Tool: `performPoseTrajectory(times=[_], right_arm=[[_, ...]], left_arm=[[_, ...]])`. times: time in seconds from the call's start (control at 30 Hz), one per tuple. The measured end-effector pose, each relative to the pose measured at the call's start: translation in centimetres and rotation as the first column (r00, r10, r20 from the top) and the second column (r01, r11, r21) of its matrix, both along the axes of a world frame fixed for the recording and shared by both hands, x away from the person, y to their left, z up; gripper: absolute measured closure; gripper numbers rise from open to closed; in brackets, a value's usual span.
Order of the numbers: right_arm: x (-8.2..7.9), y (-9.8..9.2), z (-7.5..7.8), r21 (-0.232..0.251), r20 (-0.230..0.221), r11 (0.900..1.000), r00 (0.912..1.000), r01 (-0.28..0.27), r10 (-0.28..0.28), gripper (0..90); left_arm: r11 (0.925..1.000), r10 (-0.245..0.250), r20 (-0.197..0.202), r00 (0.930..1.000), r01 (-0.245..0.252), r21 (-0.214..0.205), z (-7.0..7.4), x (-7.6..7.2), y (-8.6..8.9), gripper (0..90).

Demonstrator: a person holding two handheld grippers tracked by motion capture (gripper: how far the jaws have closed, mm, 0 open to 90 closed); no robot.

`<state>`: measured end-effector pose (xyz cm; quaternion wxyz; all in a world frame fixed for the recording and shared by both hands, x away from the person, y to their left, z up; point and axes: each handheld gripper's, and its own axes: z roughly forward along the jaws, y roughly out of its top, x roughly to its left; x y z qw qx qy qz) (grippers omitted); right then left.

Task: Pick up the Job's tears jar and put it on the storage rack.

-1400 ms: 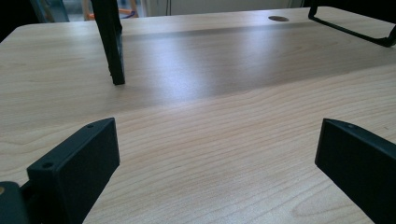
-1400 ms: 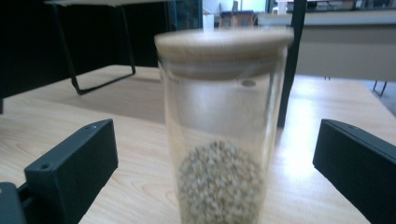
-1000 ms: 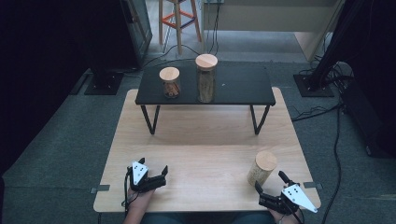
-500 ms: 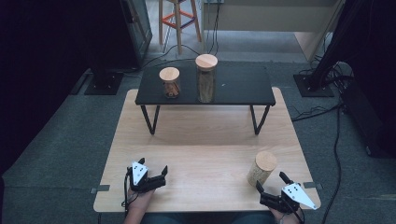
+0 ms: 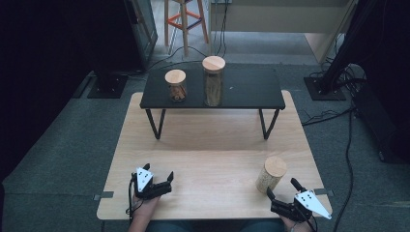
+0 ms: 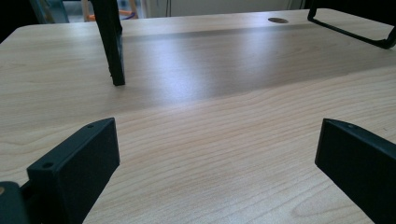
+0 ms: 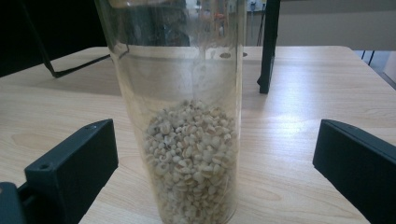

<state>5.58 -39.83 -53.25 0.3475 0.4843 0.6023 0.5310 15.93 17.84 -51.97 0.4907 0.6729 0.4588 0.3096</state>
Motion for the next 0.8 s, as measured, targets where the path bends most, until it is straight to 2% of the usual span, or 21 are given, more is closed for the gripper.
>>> performPoseTrajectory(times=[0.2, 0.3, 0.4, 0.53, 0.8], right_arm=[[-0.2, 0.4, 0.6, -0.013, 0.013, 0.9999, 0.9999, 0.009, -0.009, 0.0], [-0.4, 0.4, 1.0, -0.002, 0.02, 0.9999, 0.9997, 0.014, -0.014, 0.0], [-0.6, 0.5, 1.6, -0.012, 0.03, 0.9999, 0.9995, 0.012, -0.011, 0.0], [-0.8, 0.2, 2.6, 0.003, 0.033, 1.0, 0.9994, -0.006, 0.006, 0.0], [-1.2, 0.7, 4.6, -0.023, 0.043, 0.9996, 0.9989, -0.019, 0.02, 0.0]], left_arm=[[1.0, 0.001, 0.001, 1.0, -0.001, 0.001, 0.0, 0.0, 0.0, 0.0], [1.0, 0.002, 0.002, 1.0, -0.002, 0.002, 0.0, 0.0, -0.1, 0.0], [1.0, 0.001, -0.001, 1.0, -0.001, 0.002, 0.0, 0.0, 0.0, 0.0], [1.0, -0.001, -0.002, 1.0, 0.001, 0.0, 0.1, 0.0, 0.0, 0.0], [1.0, -0.002, -0.003, 1.0, 0.002, 0.0, 0.1, 0.1, 0.0, 0.0]])
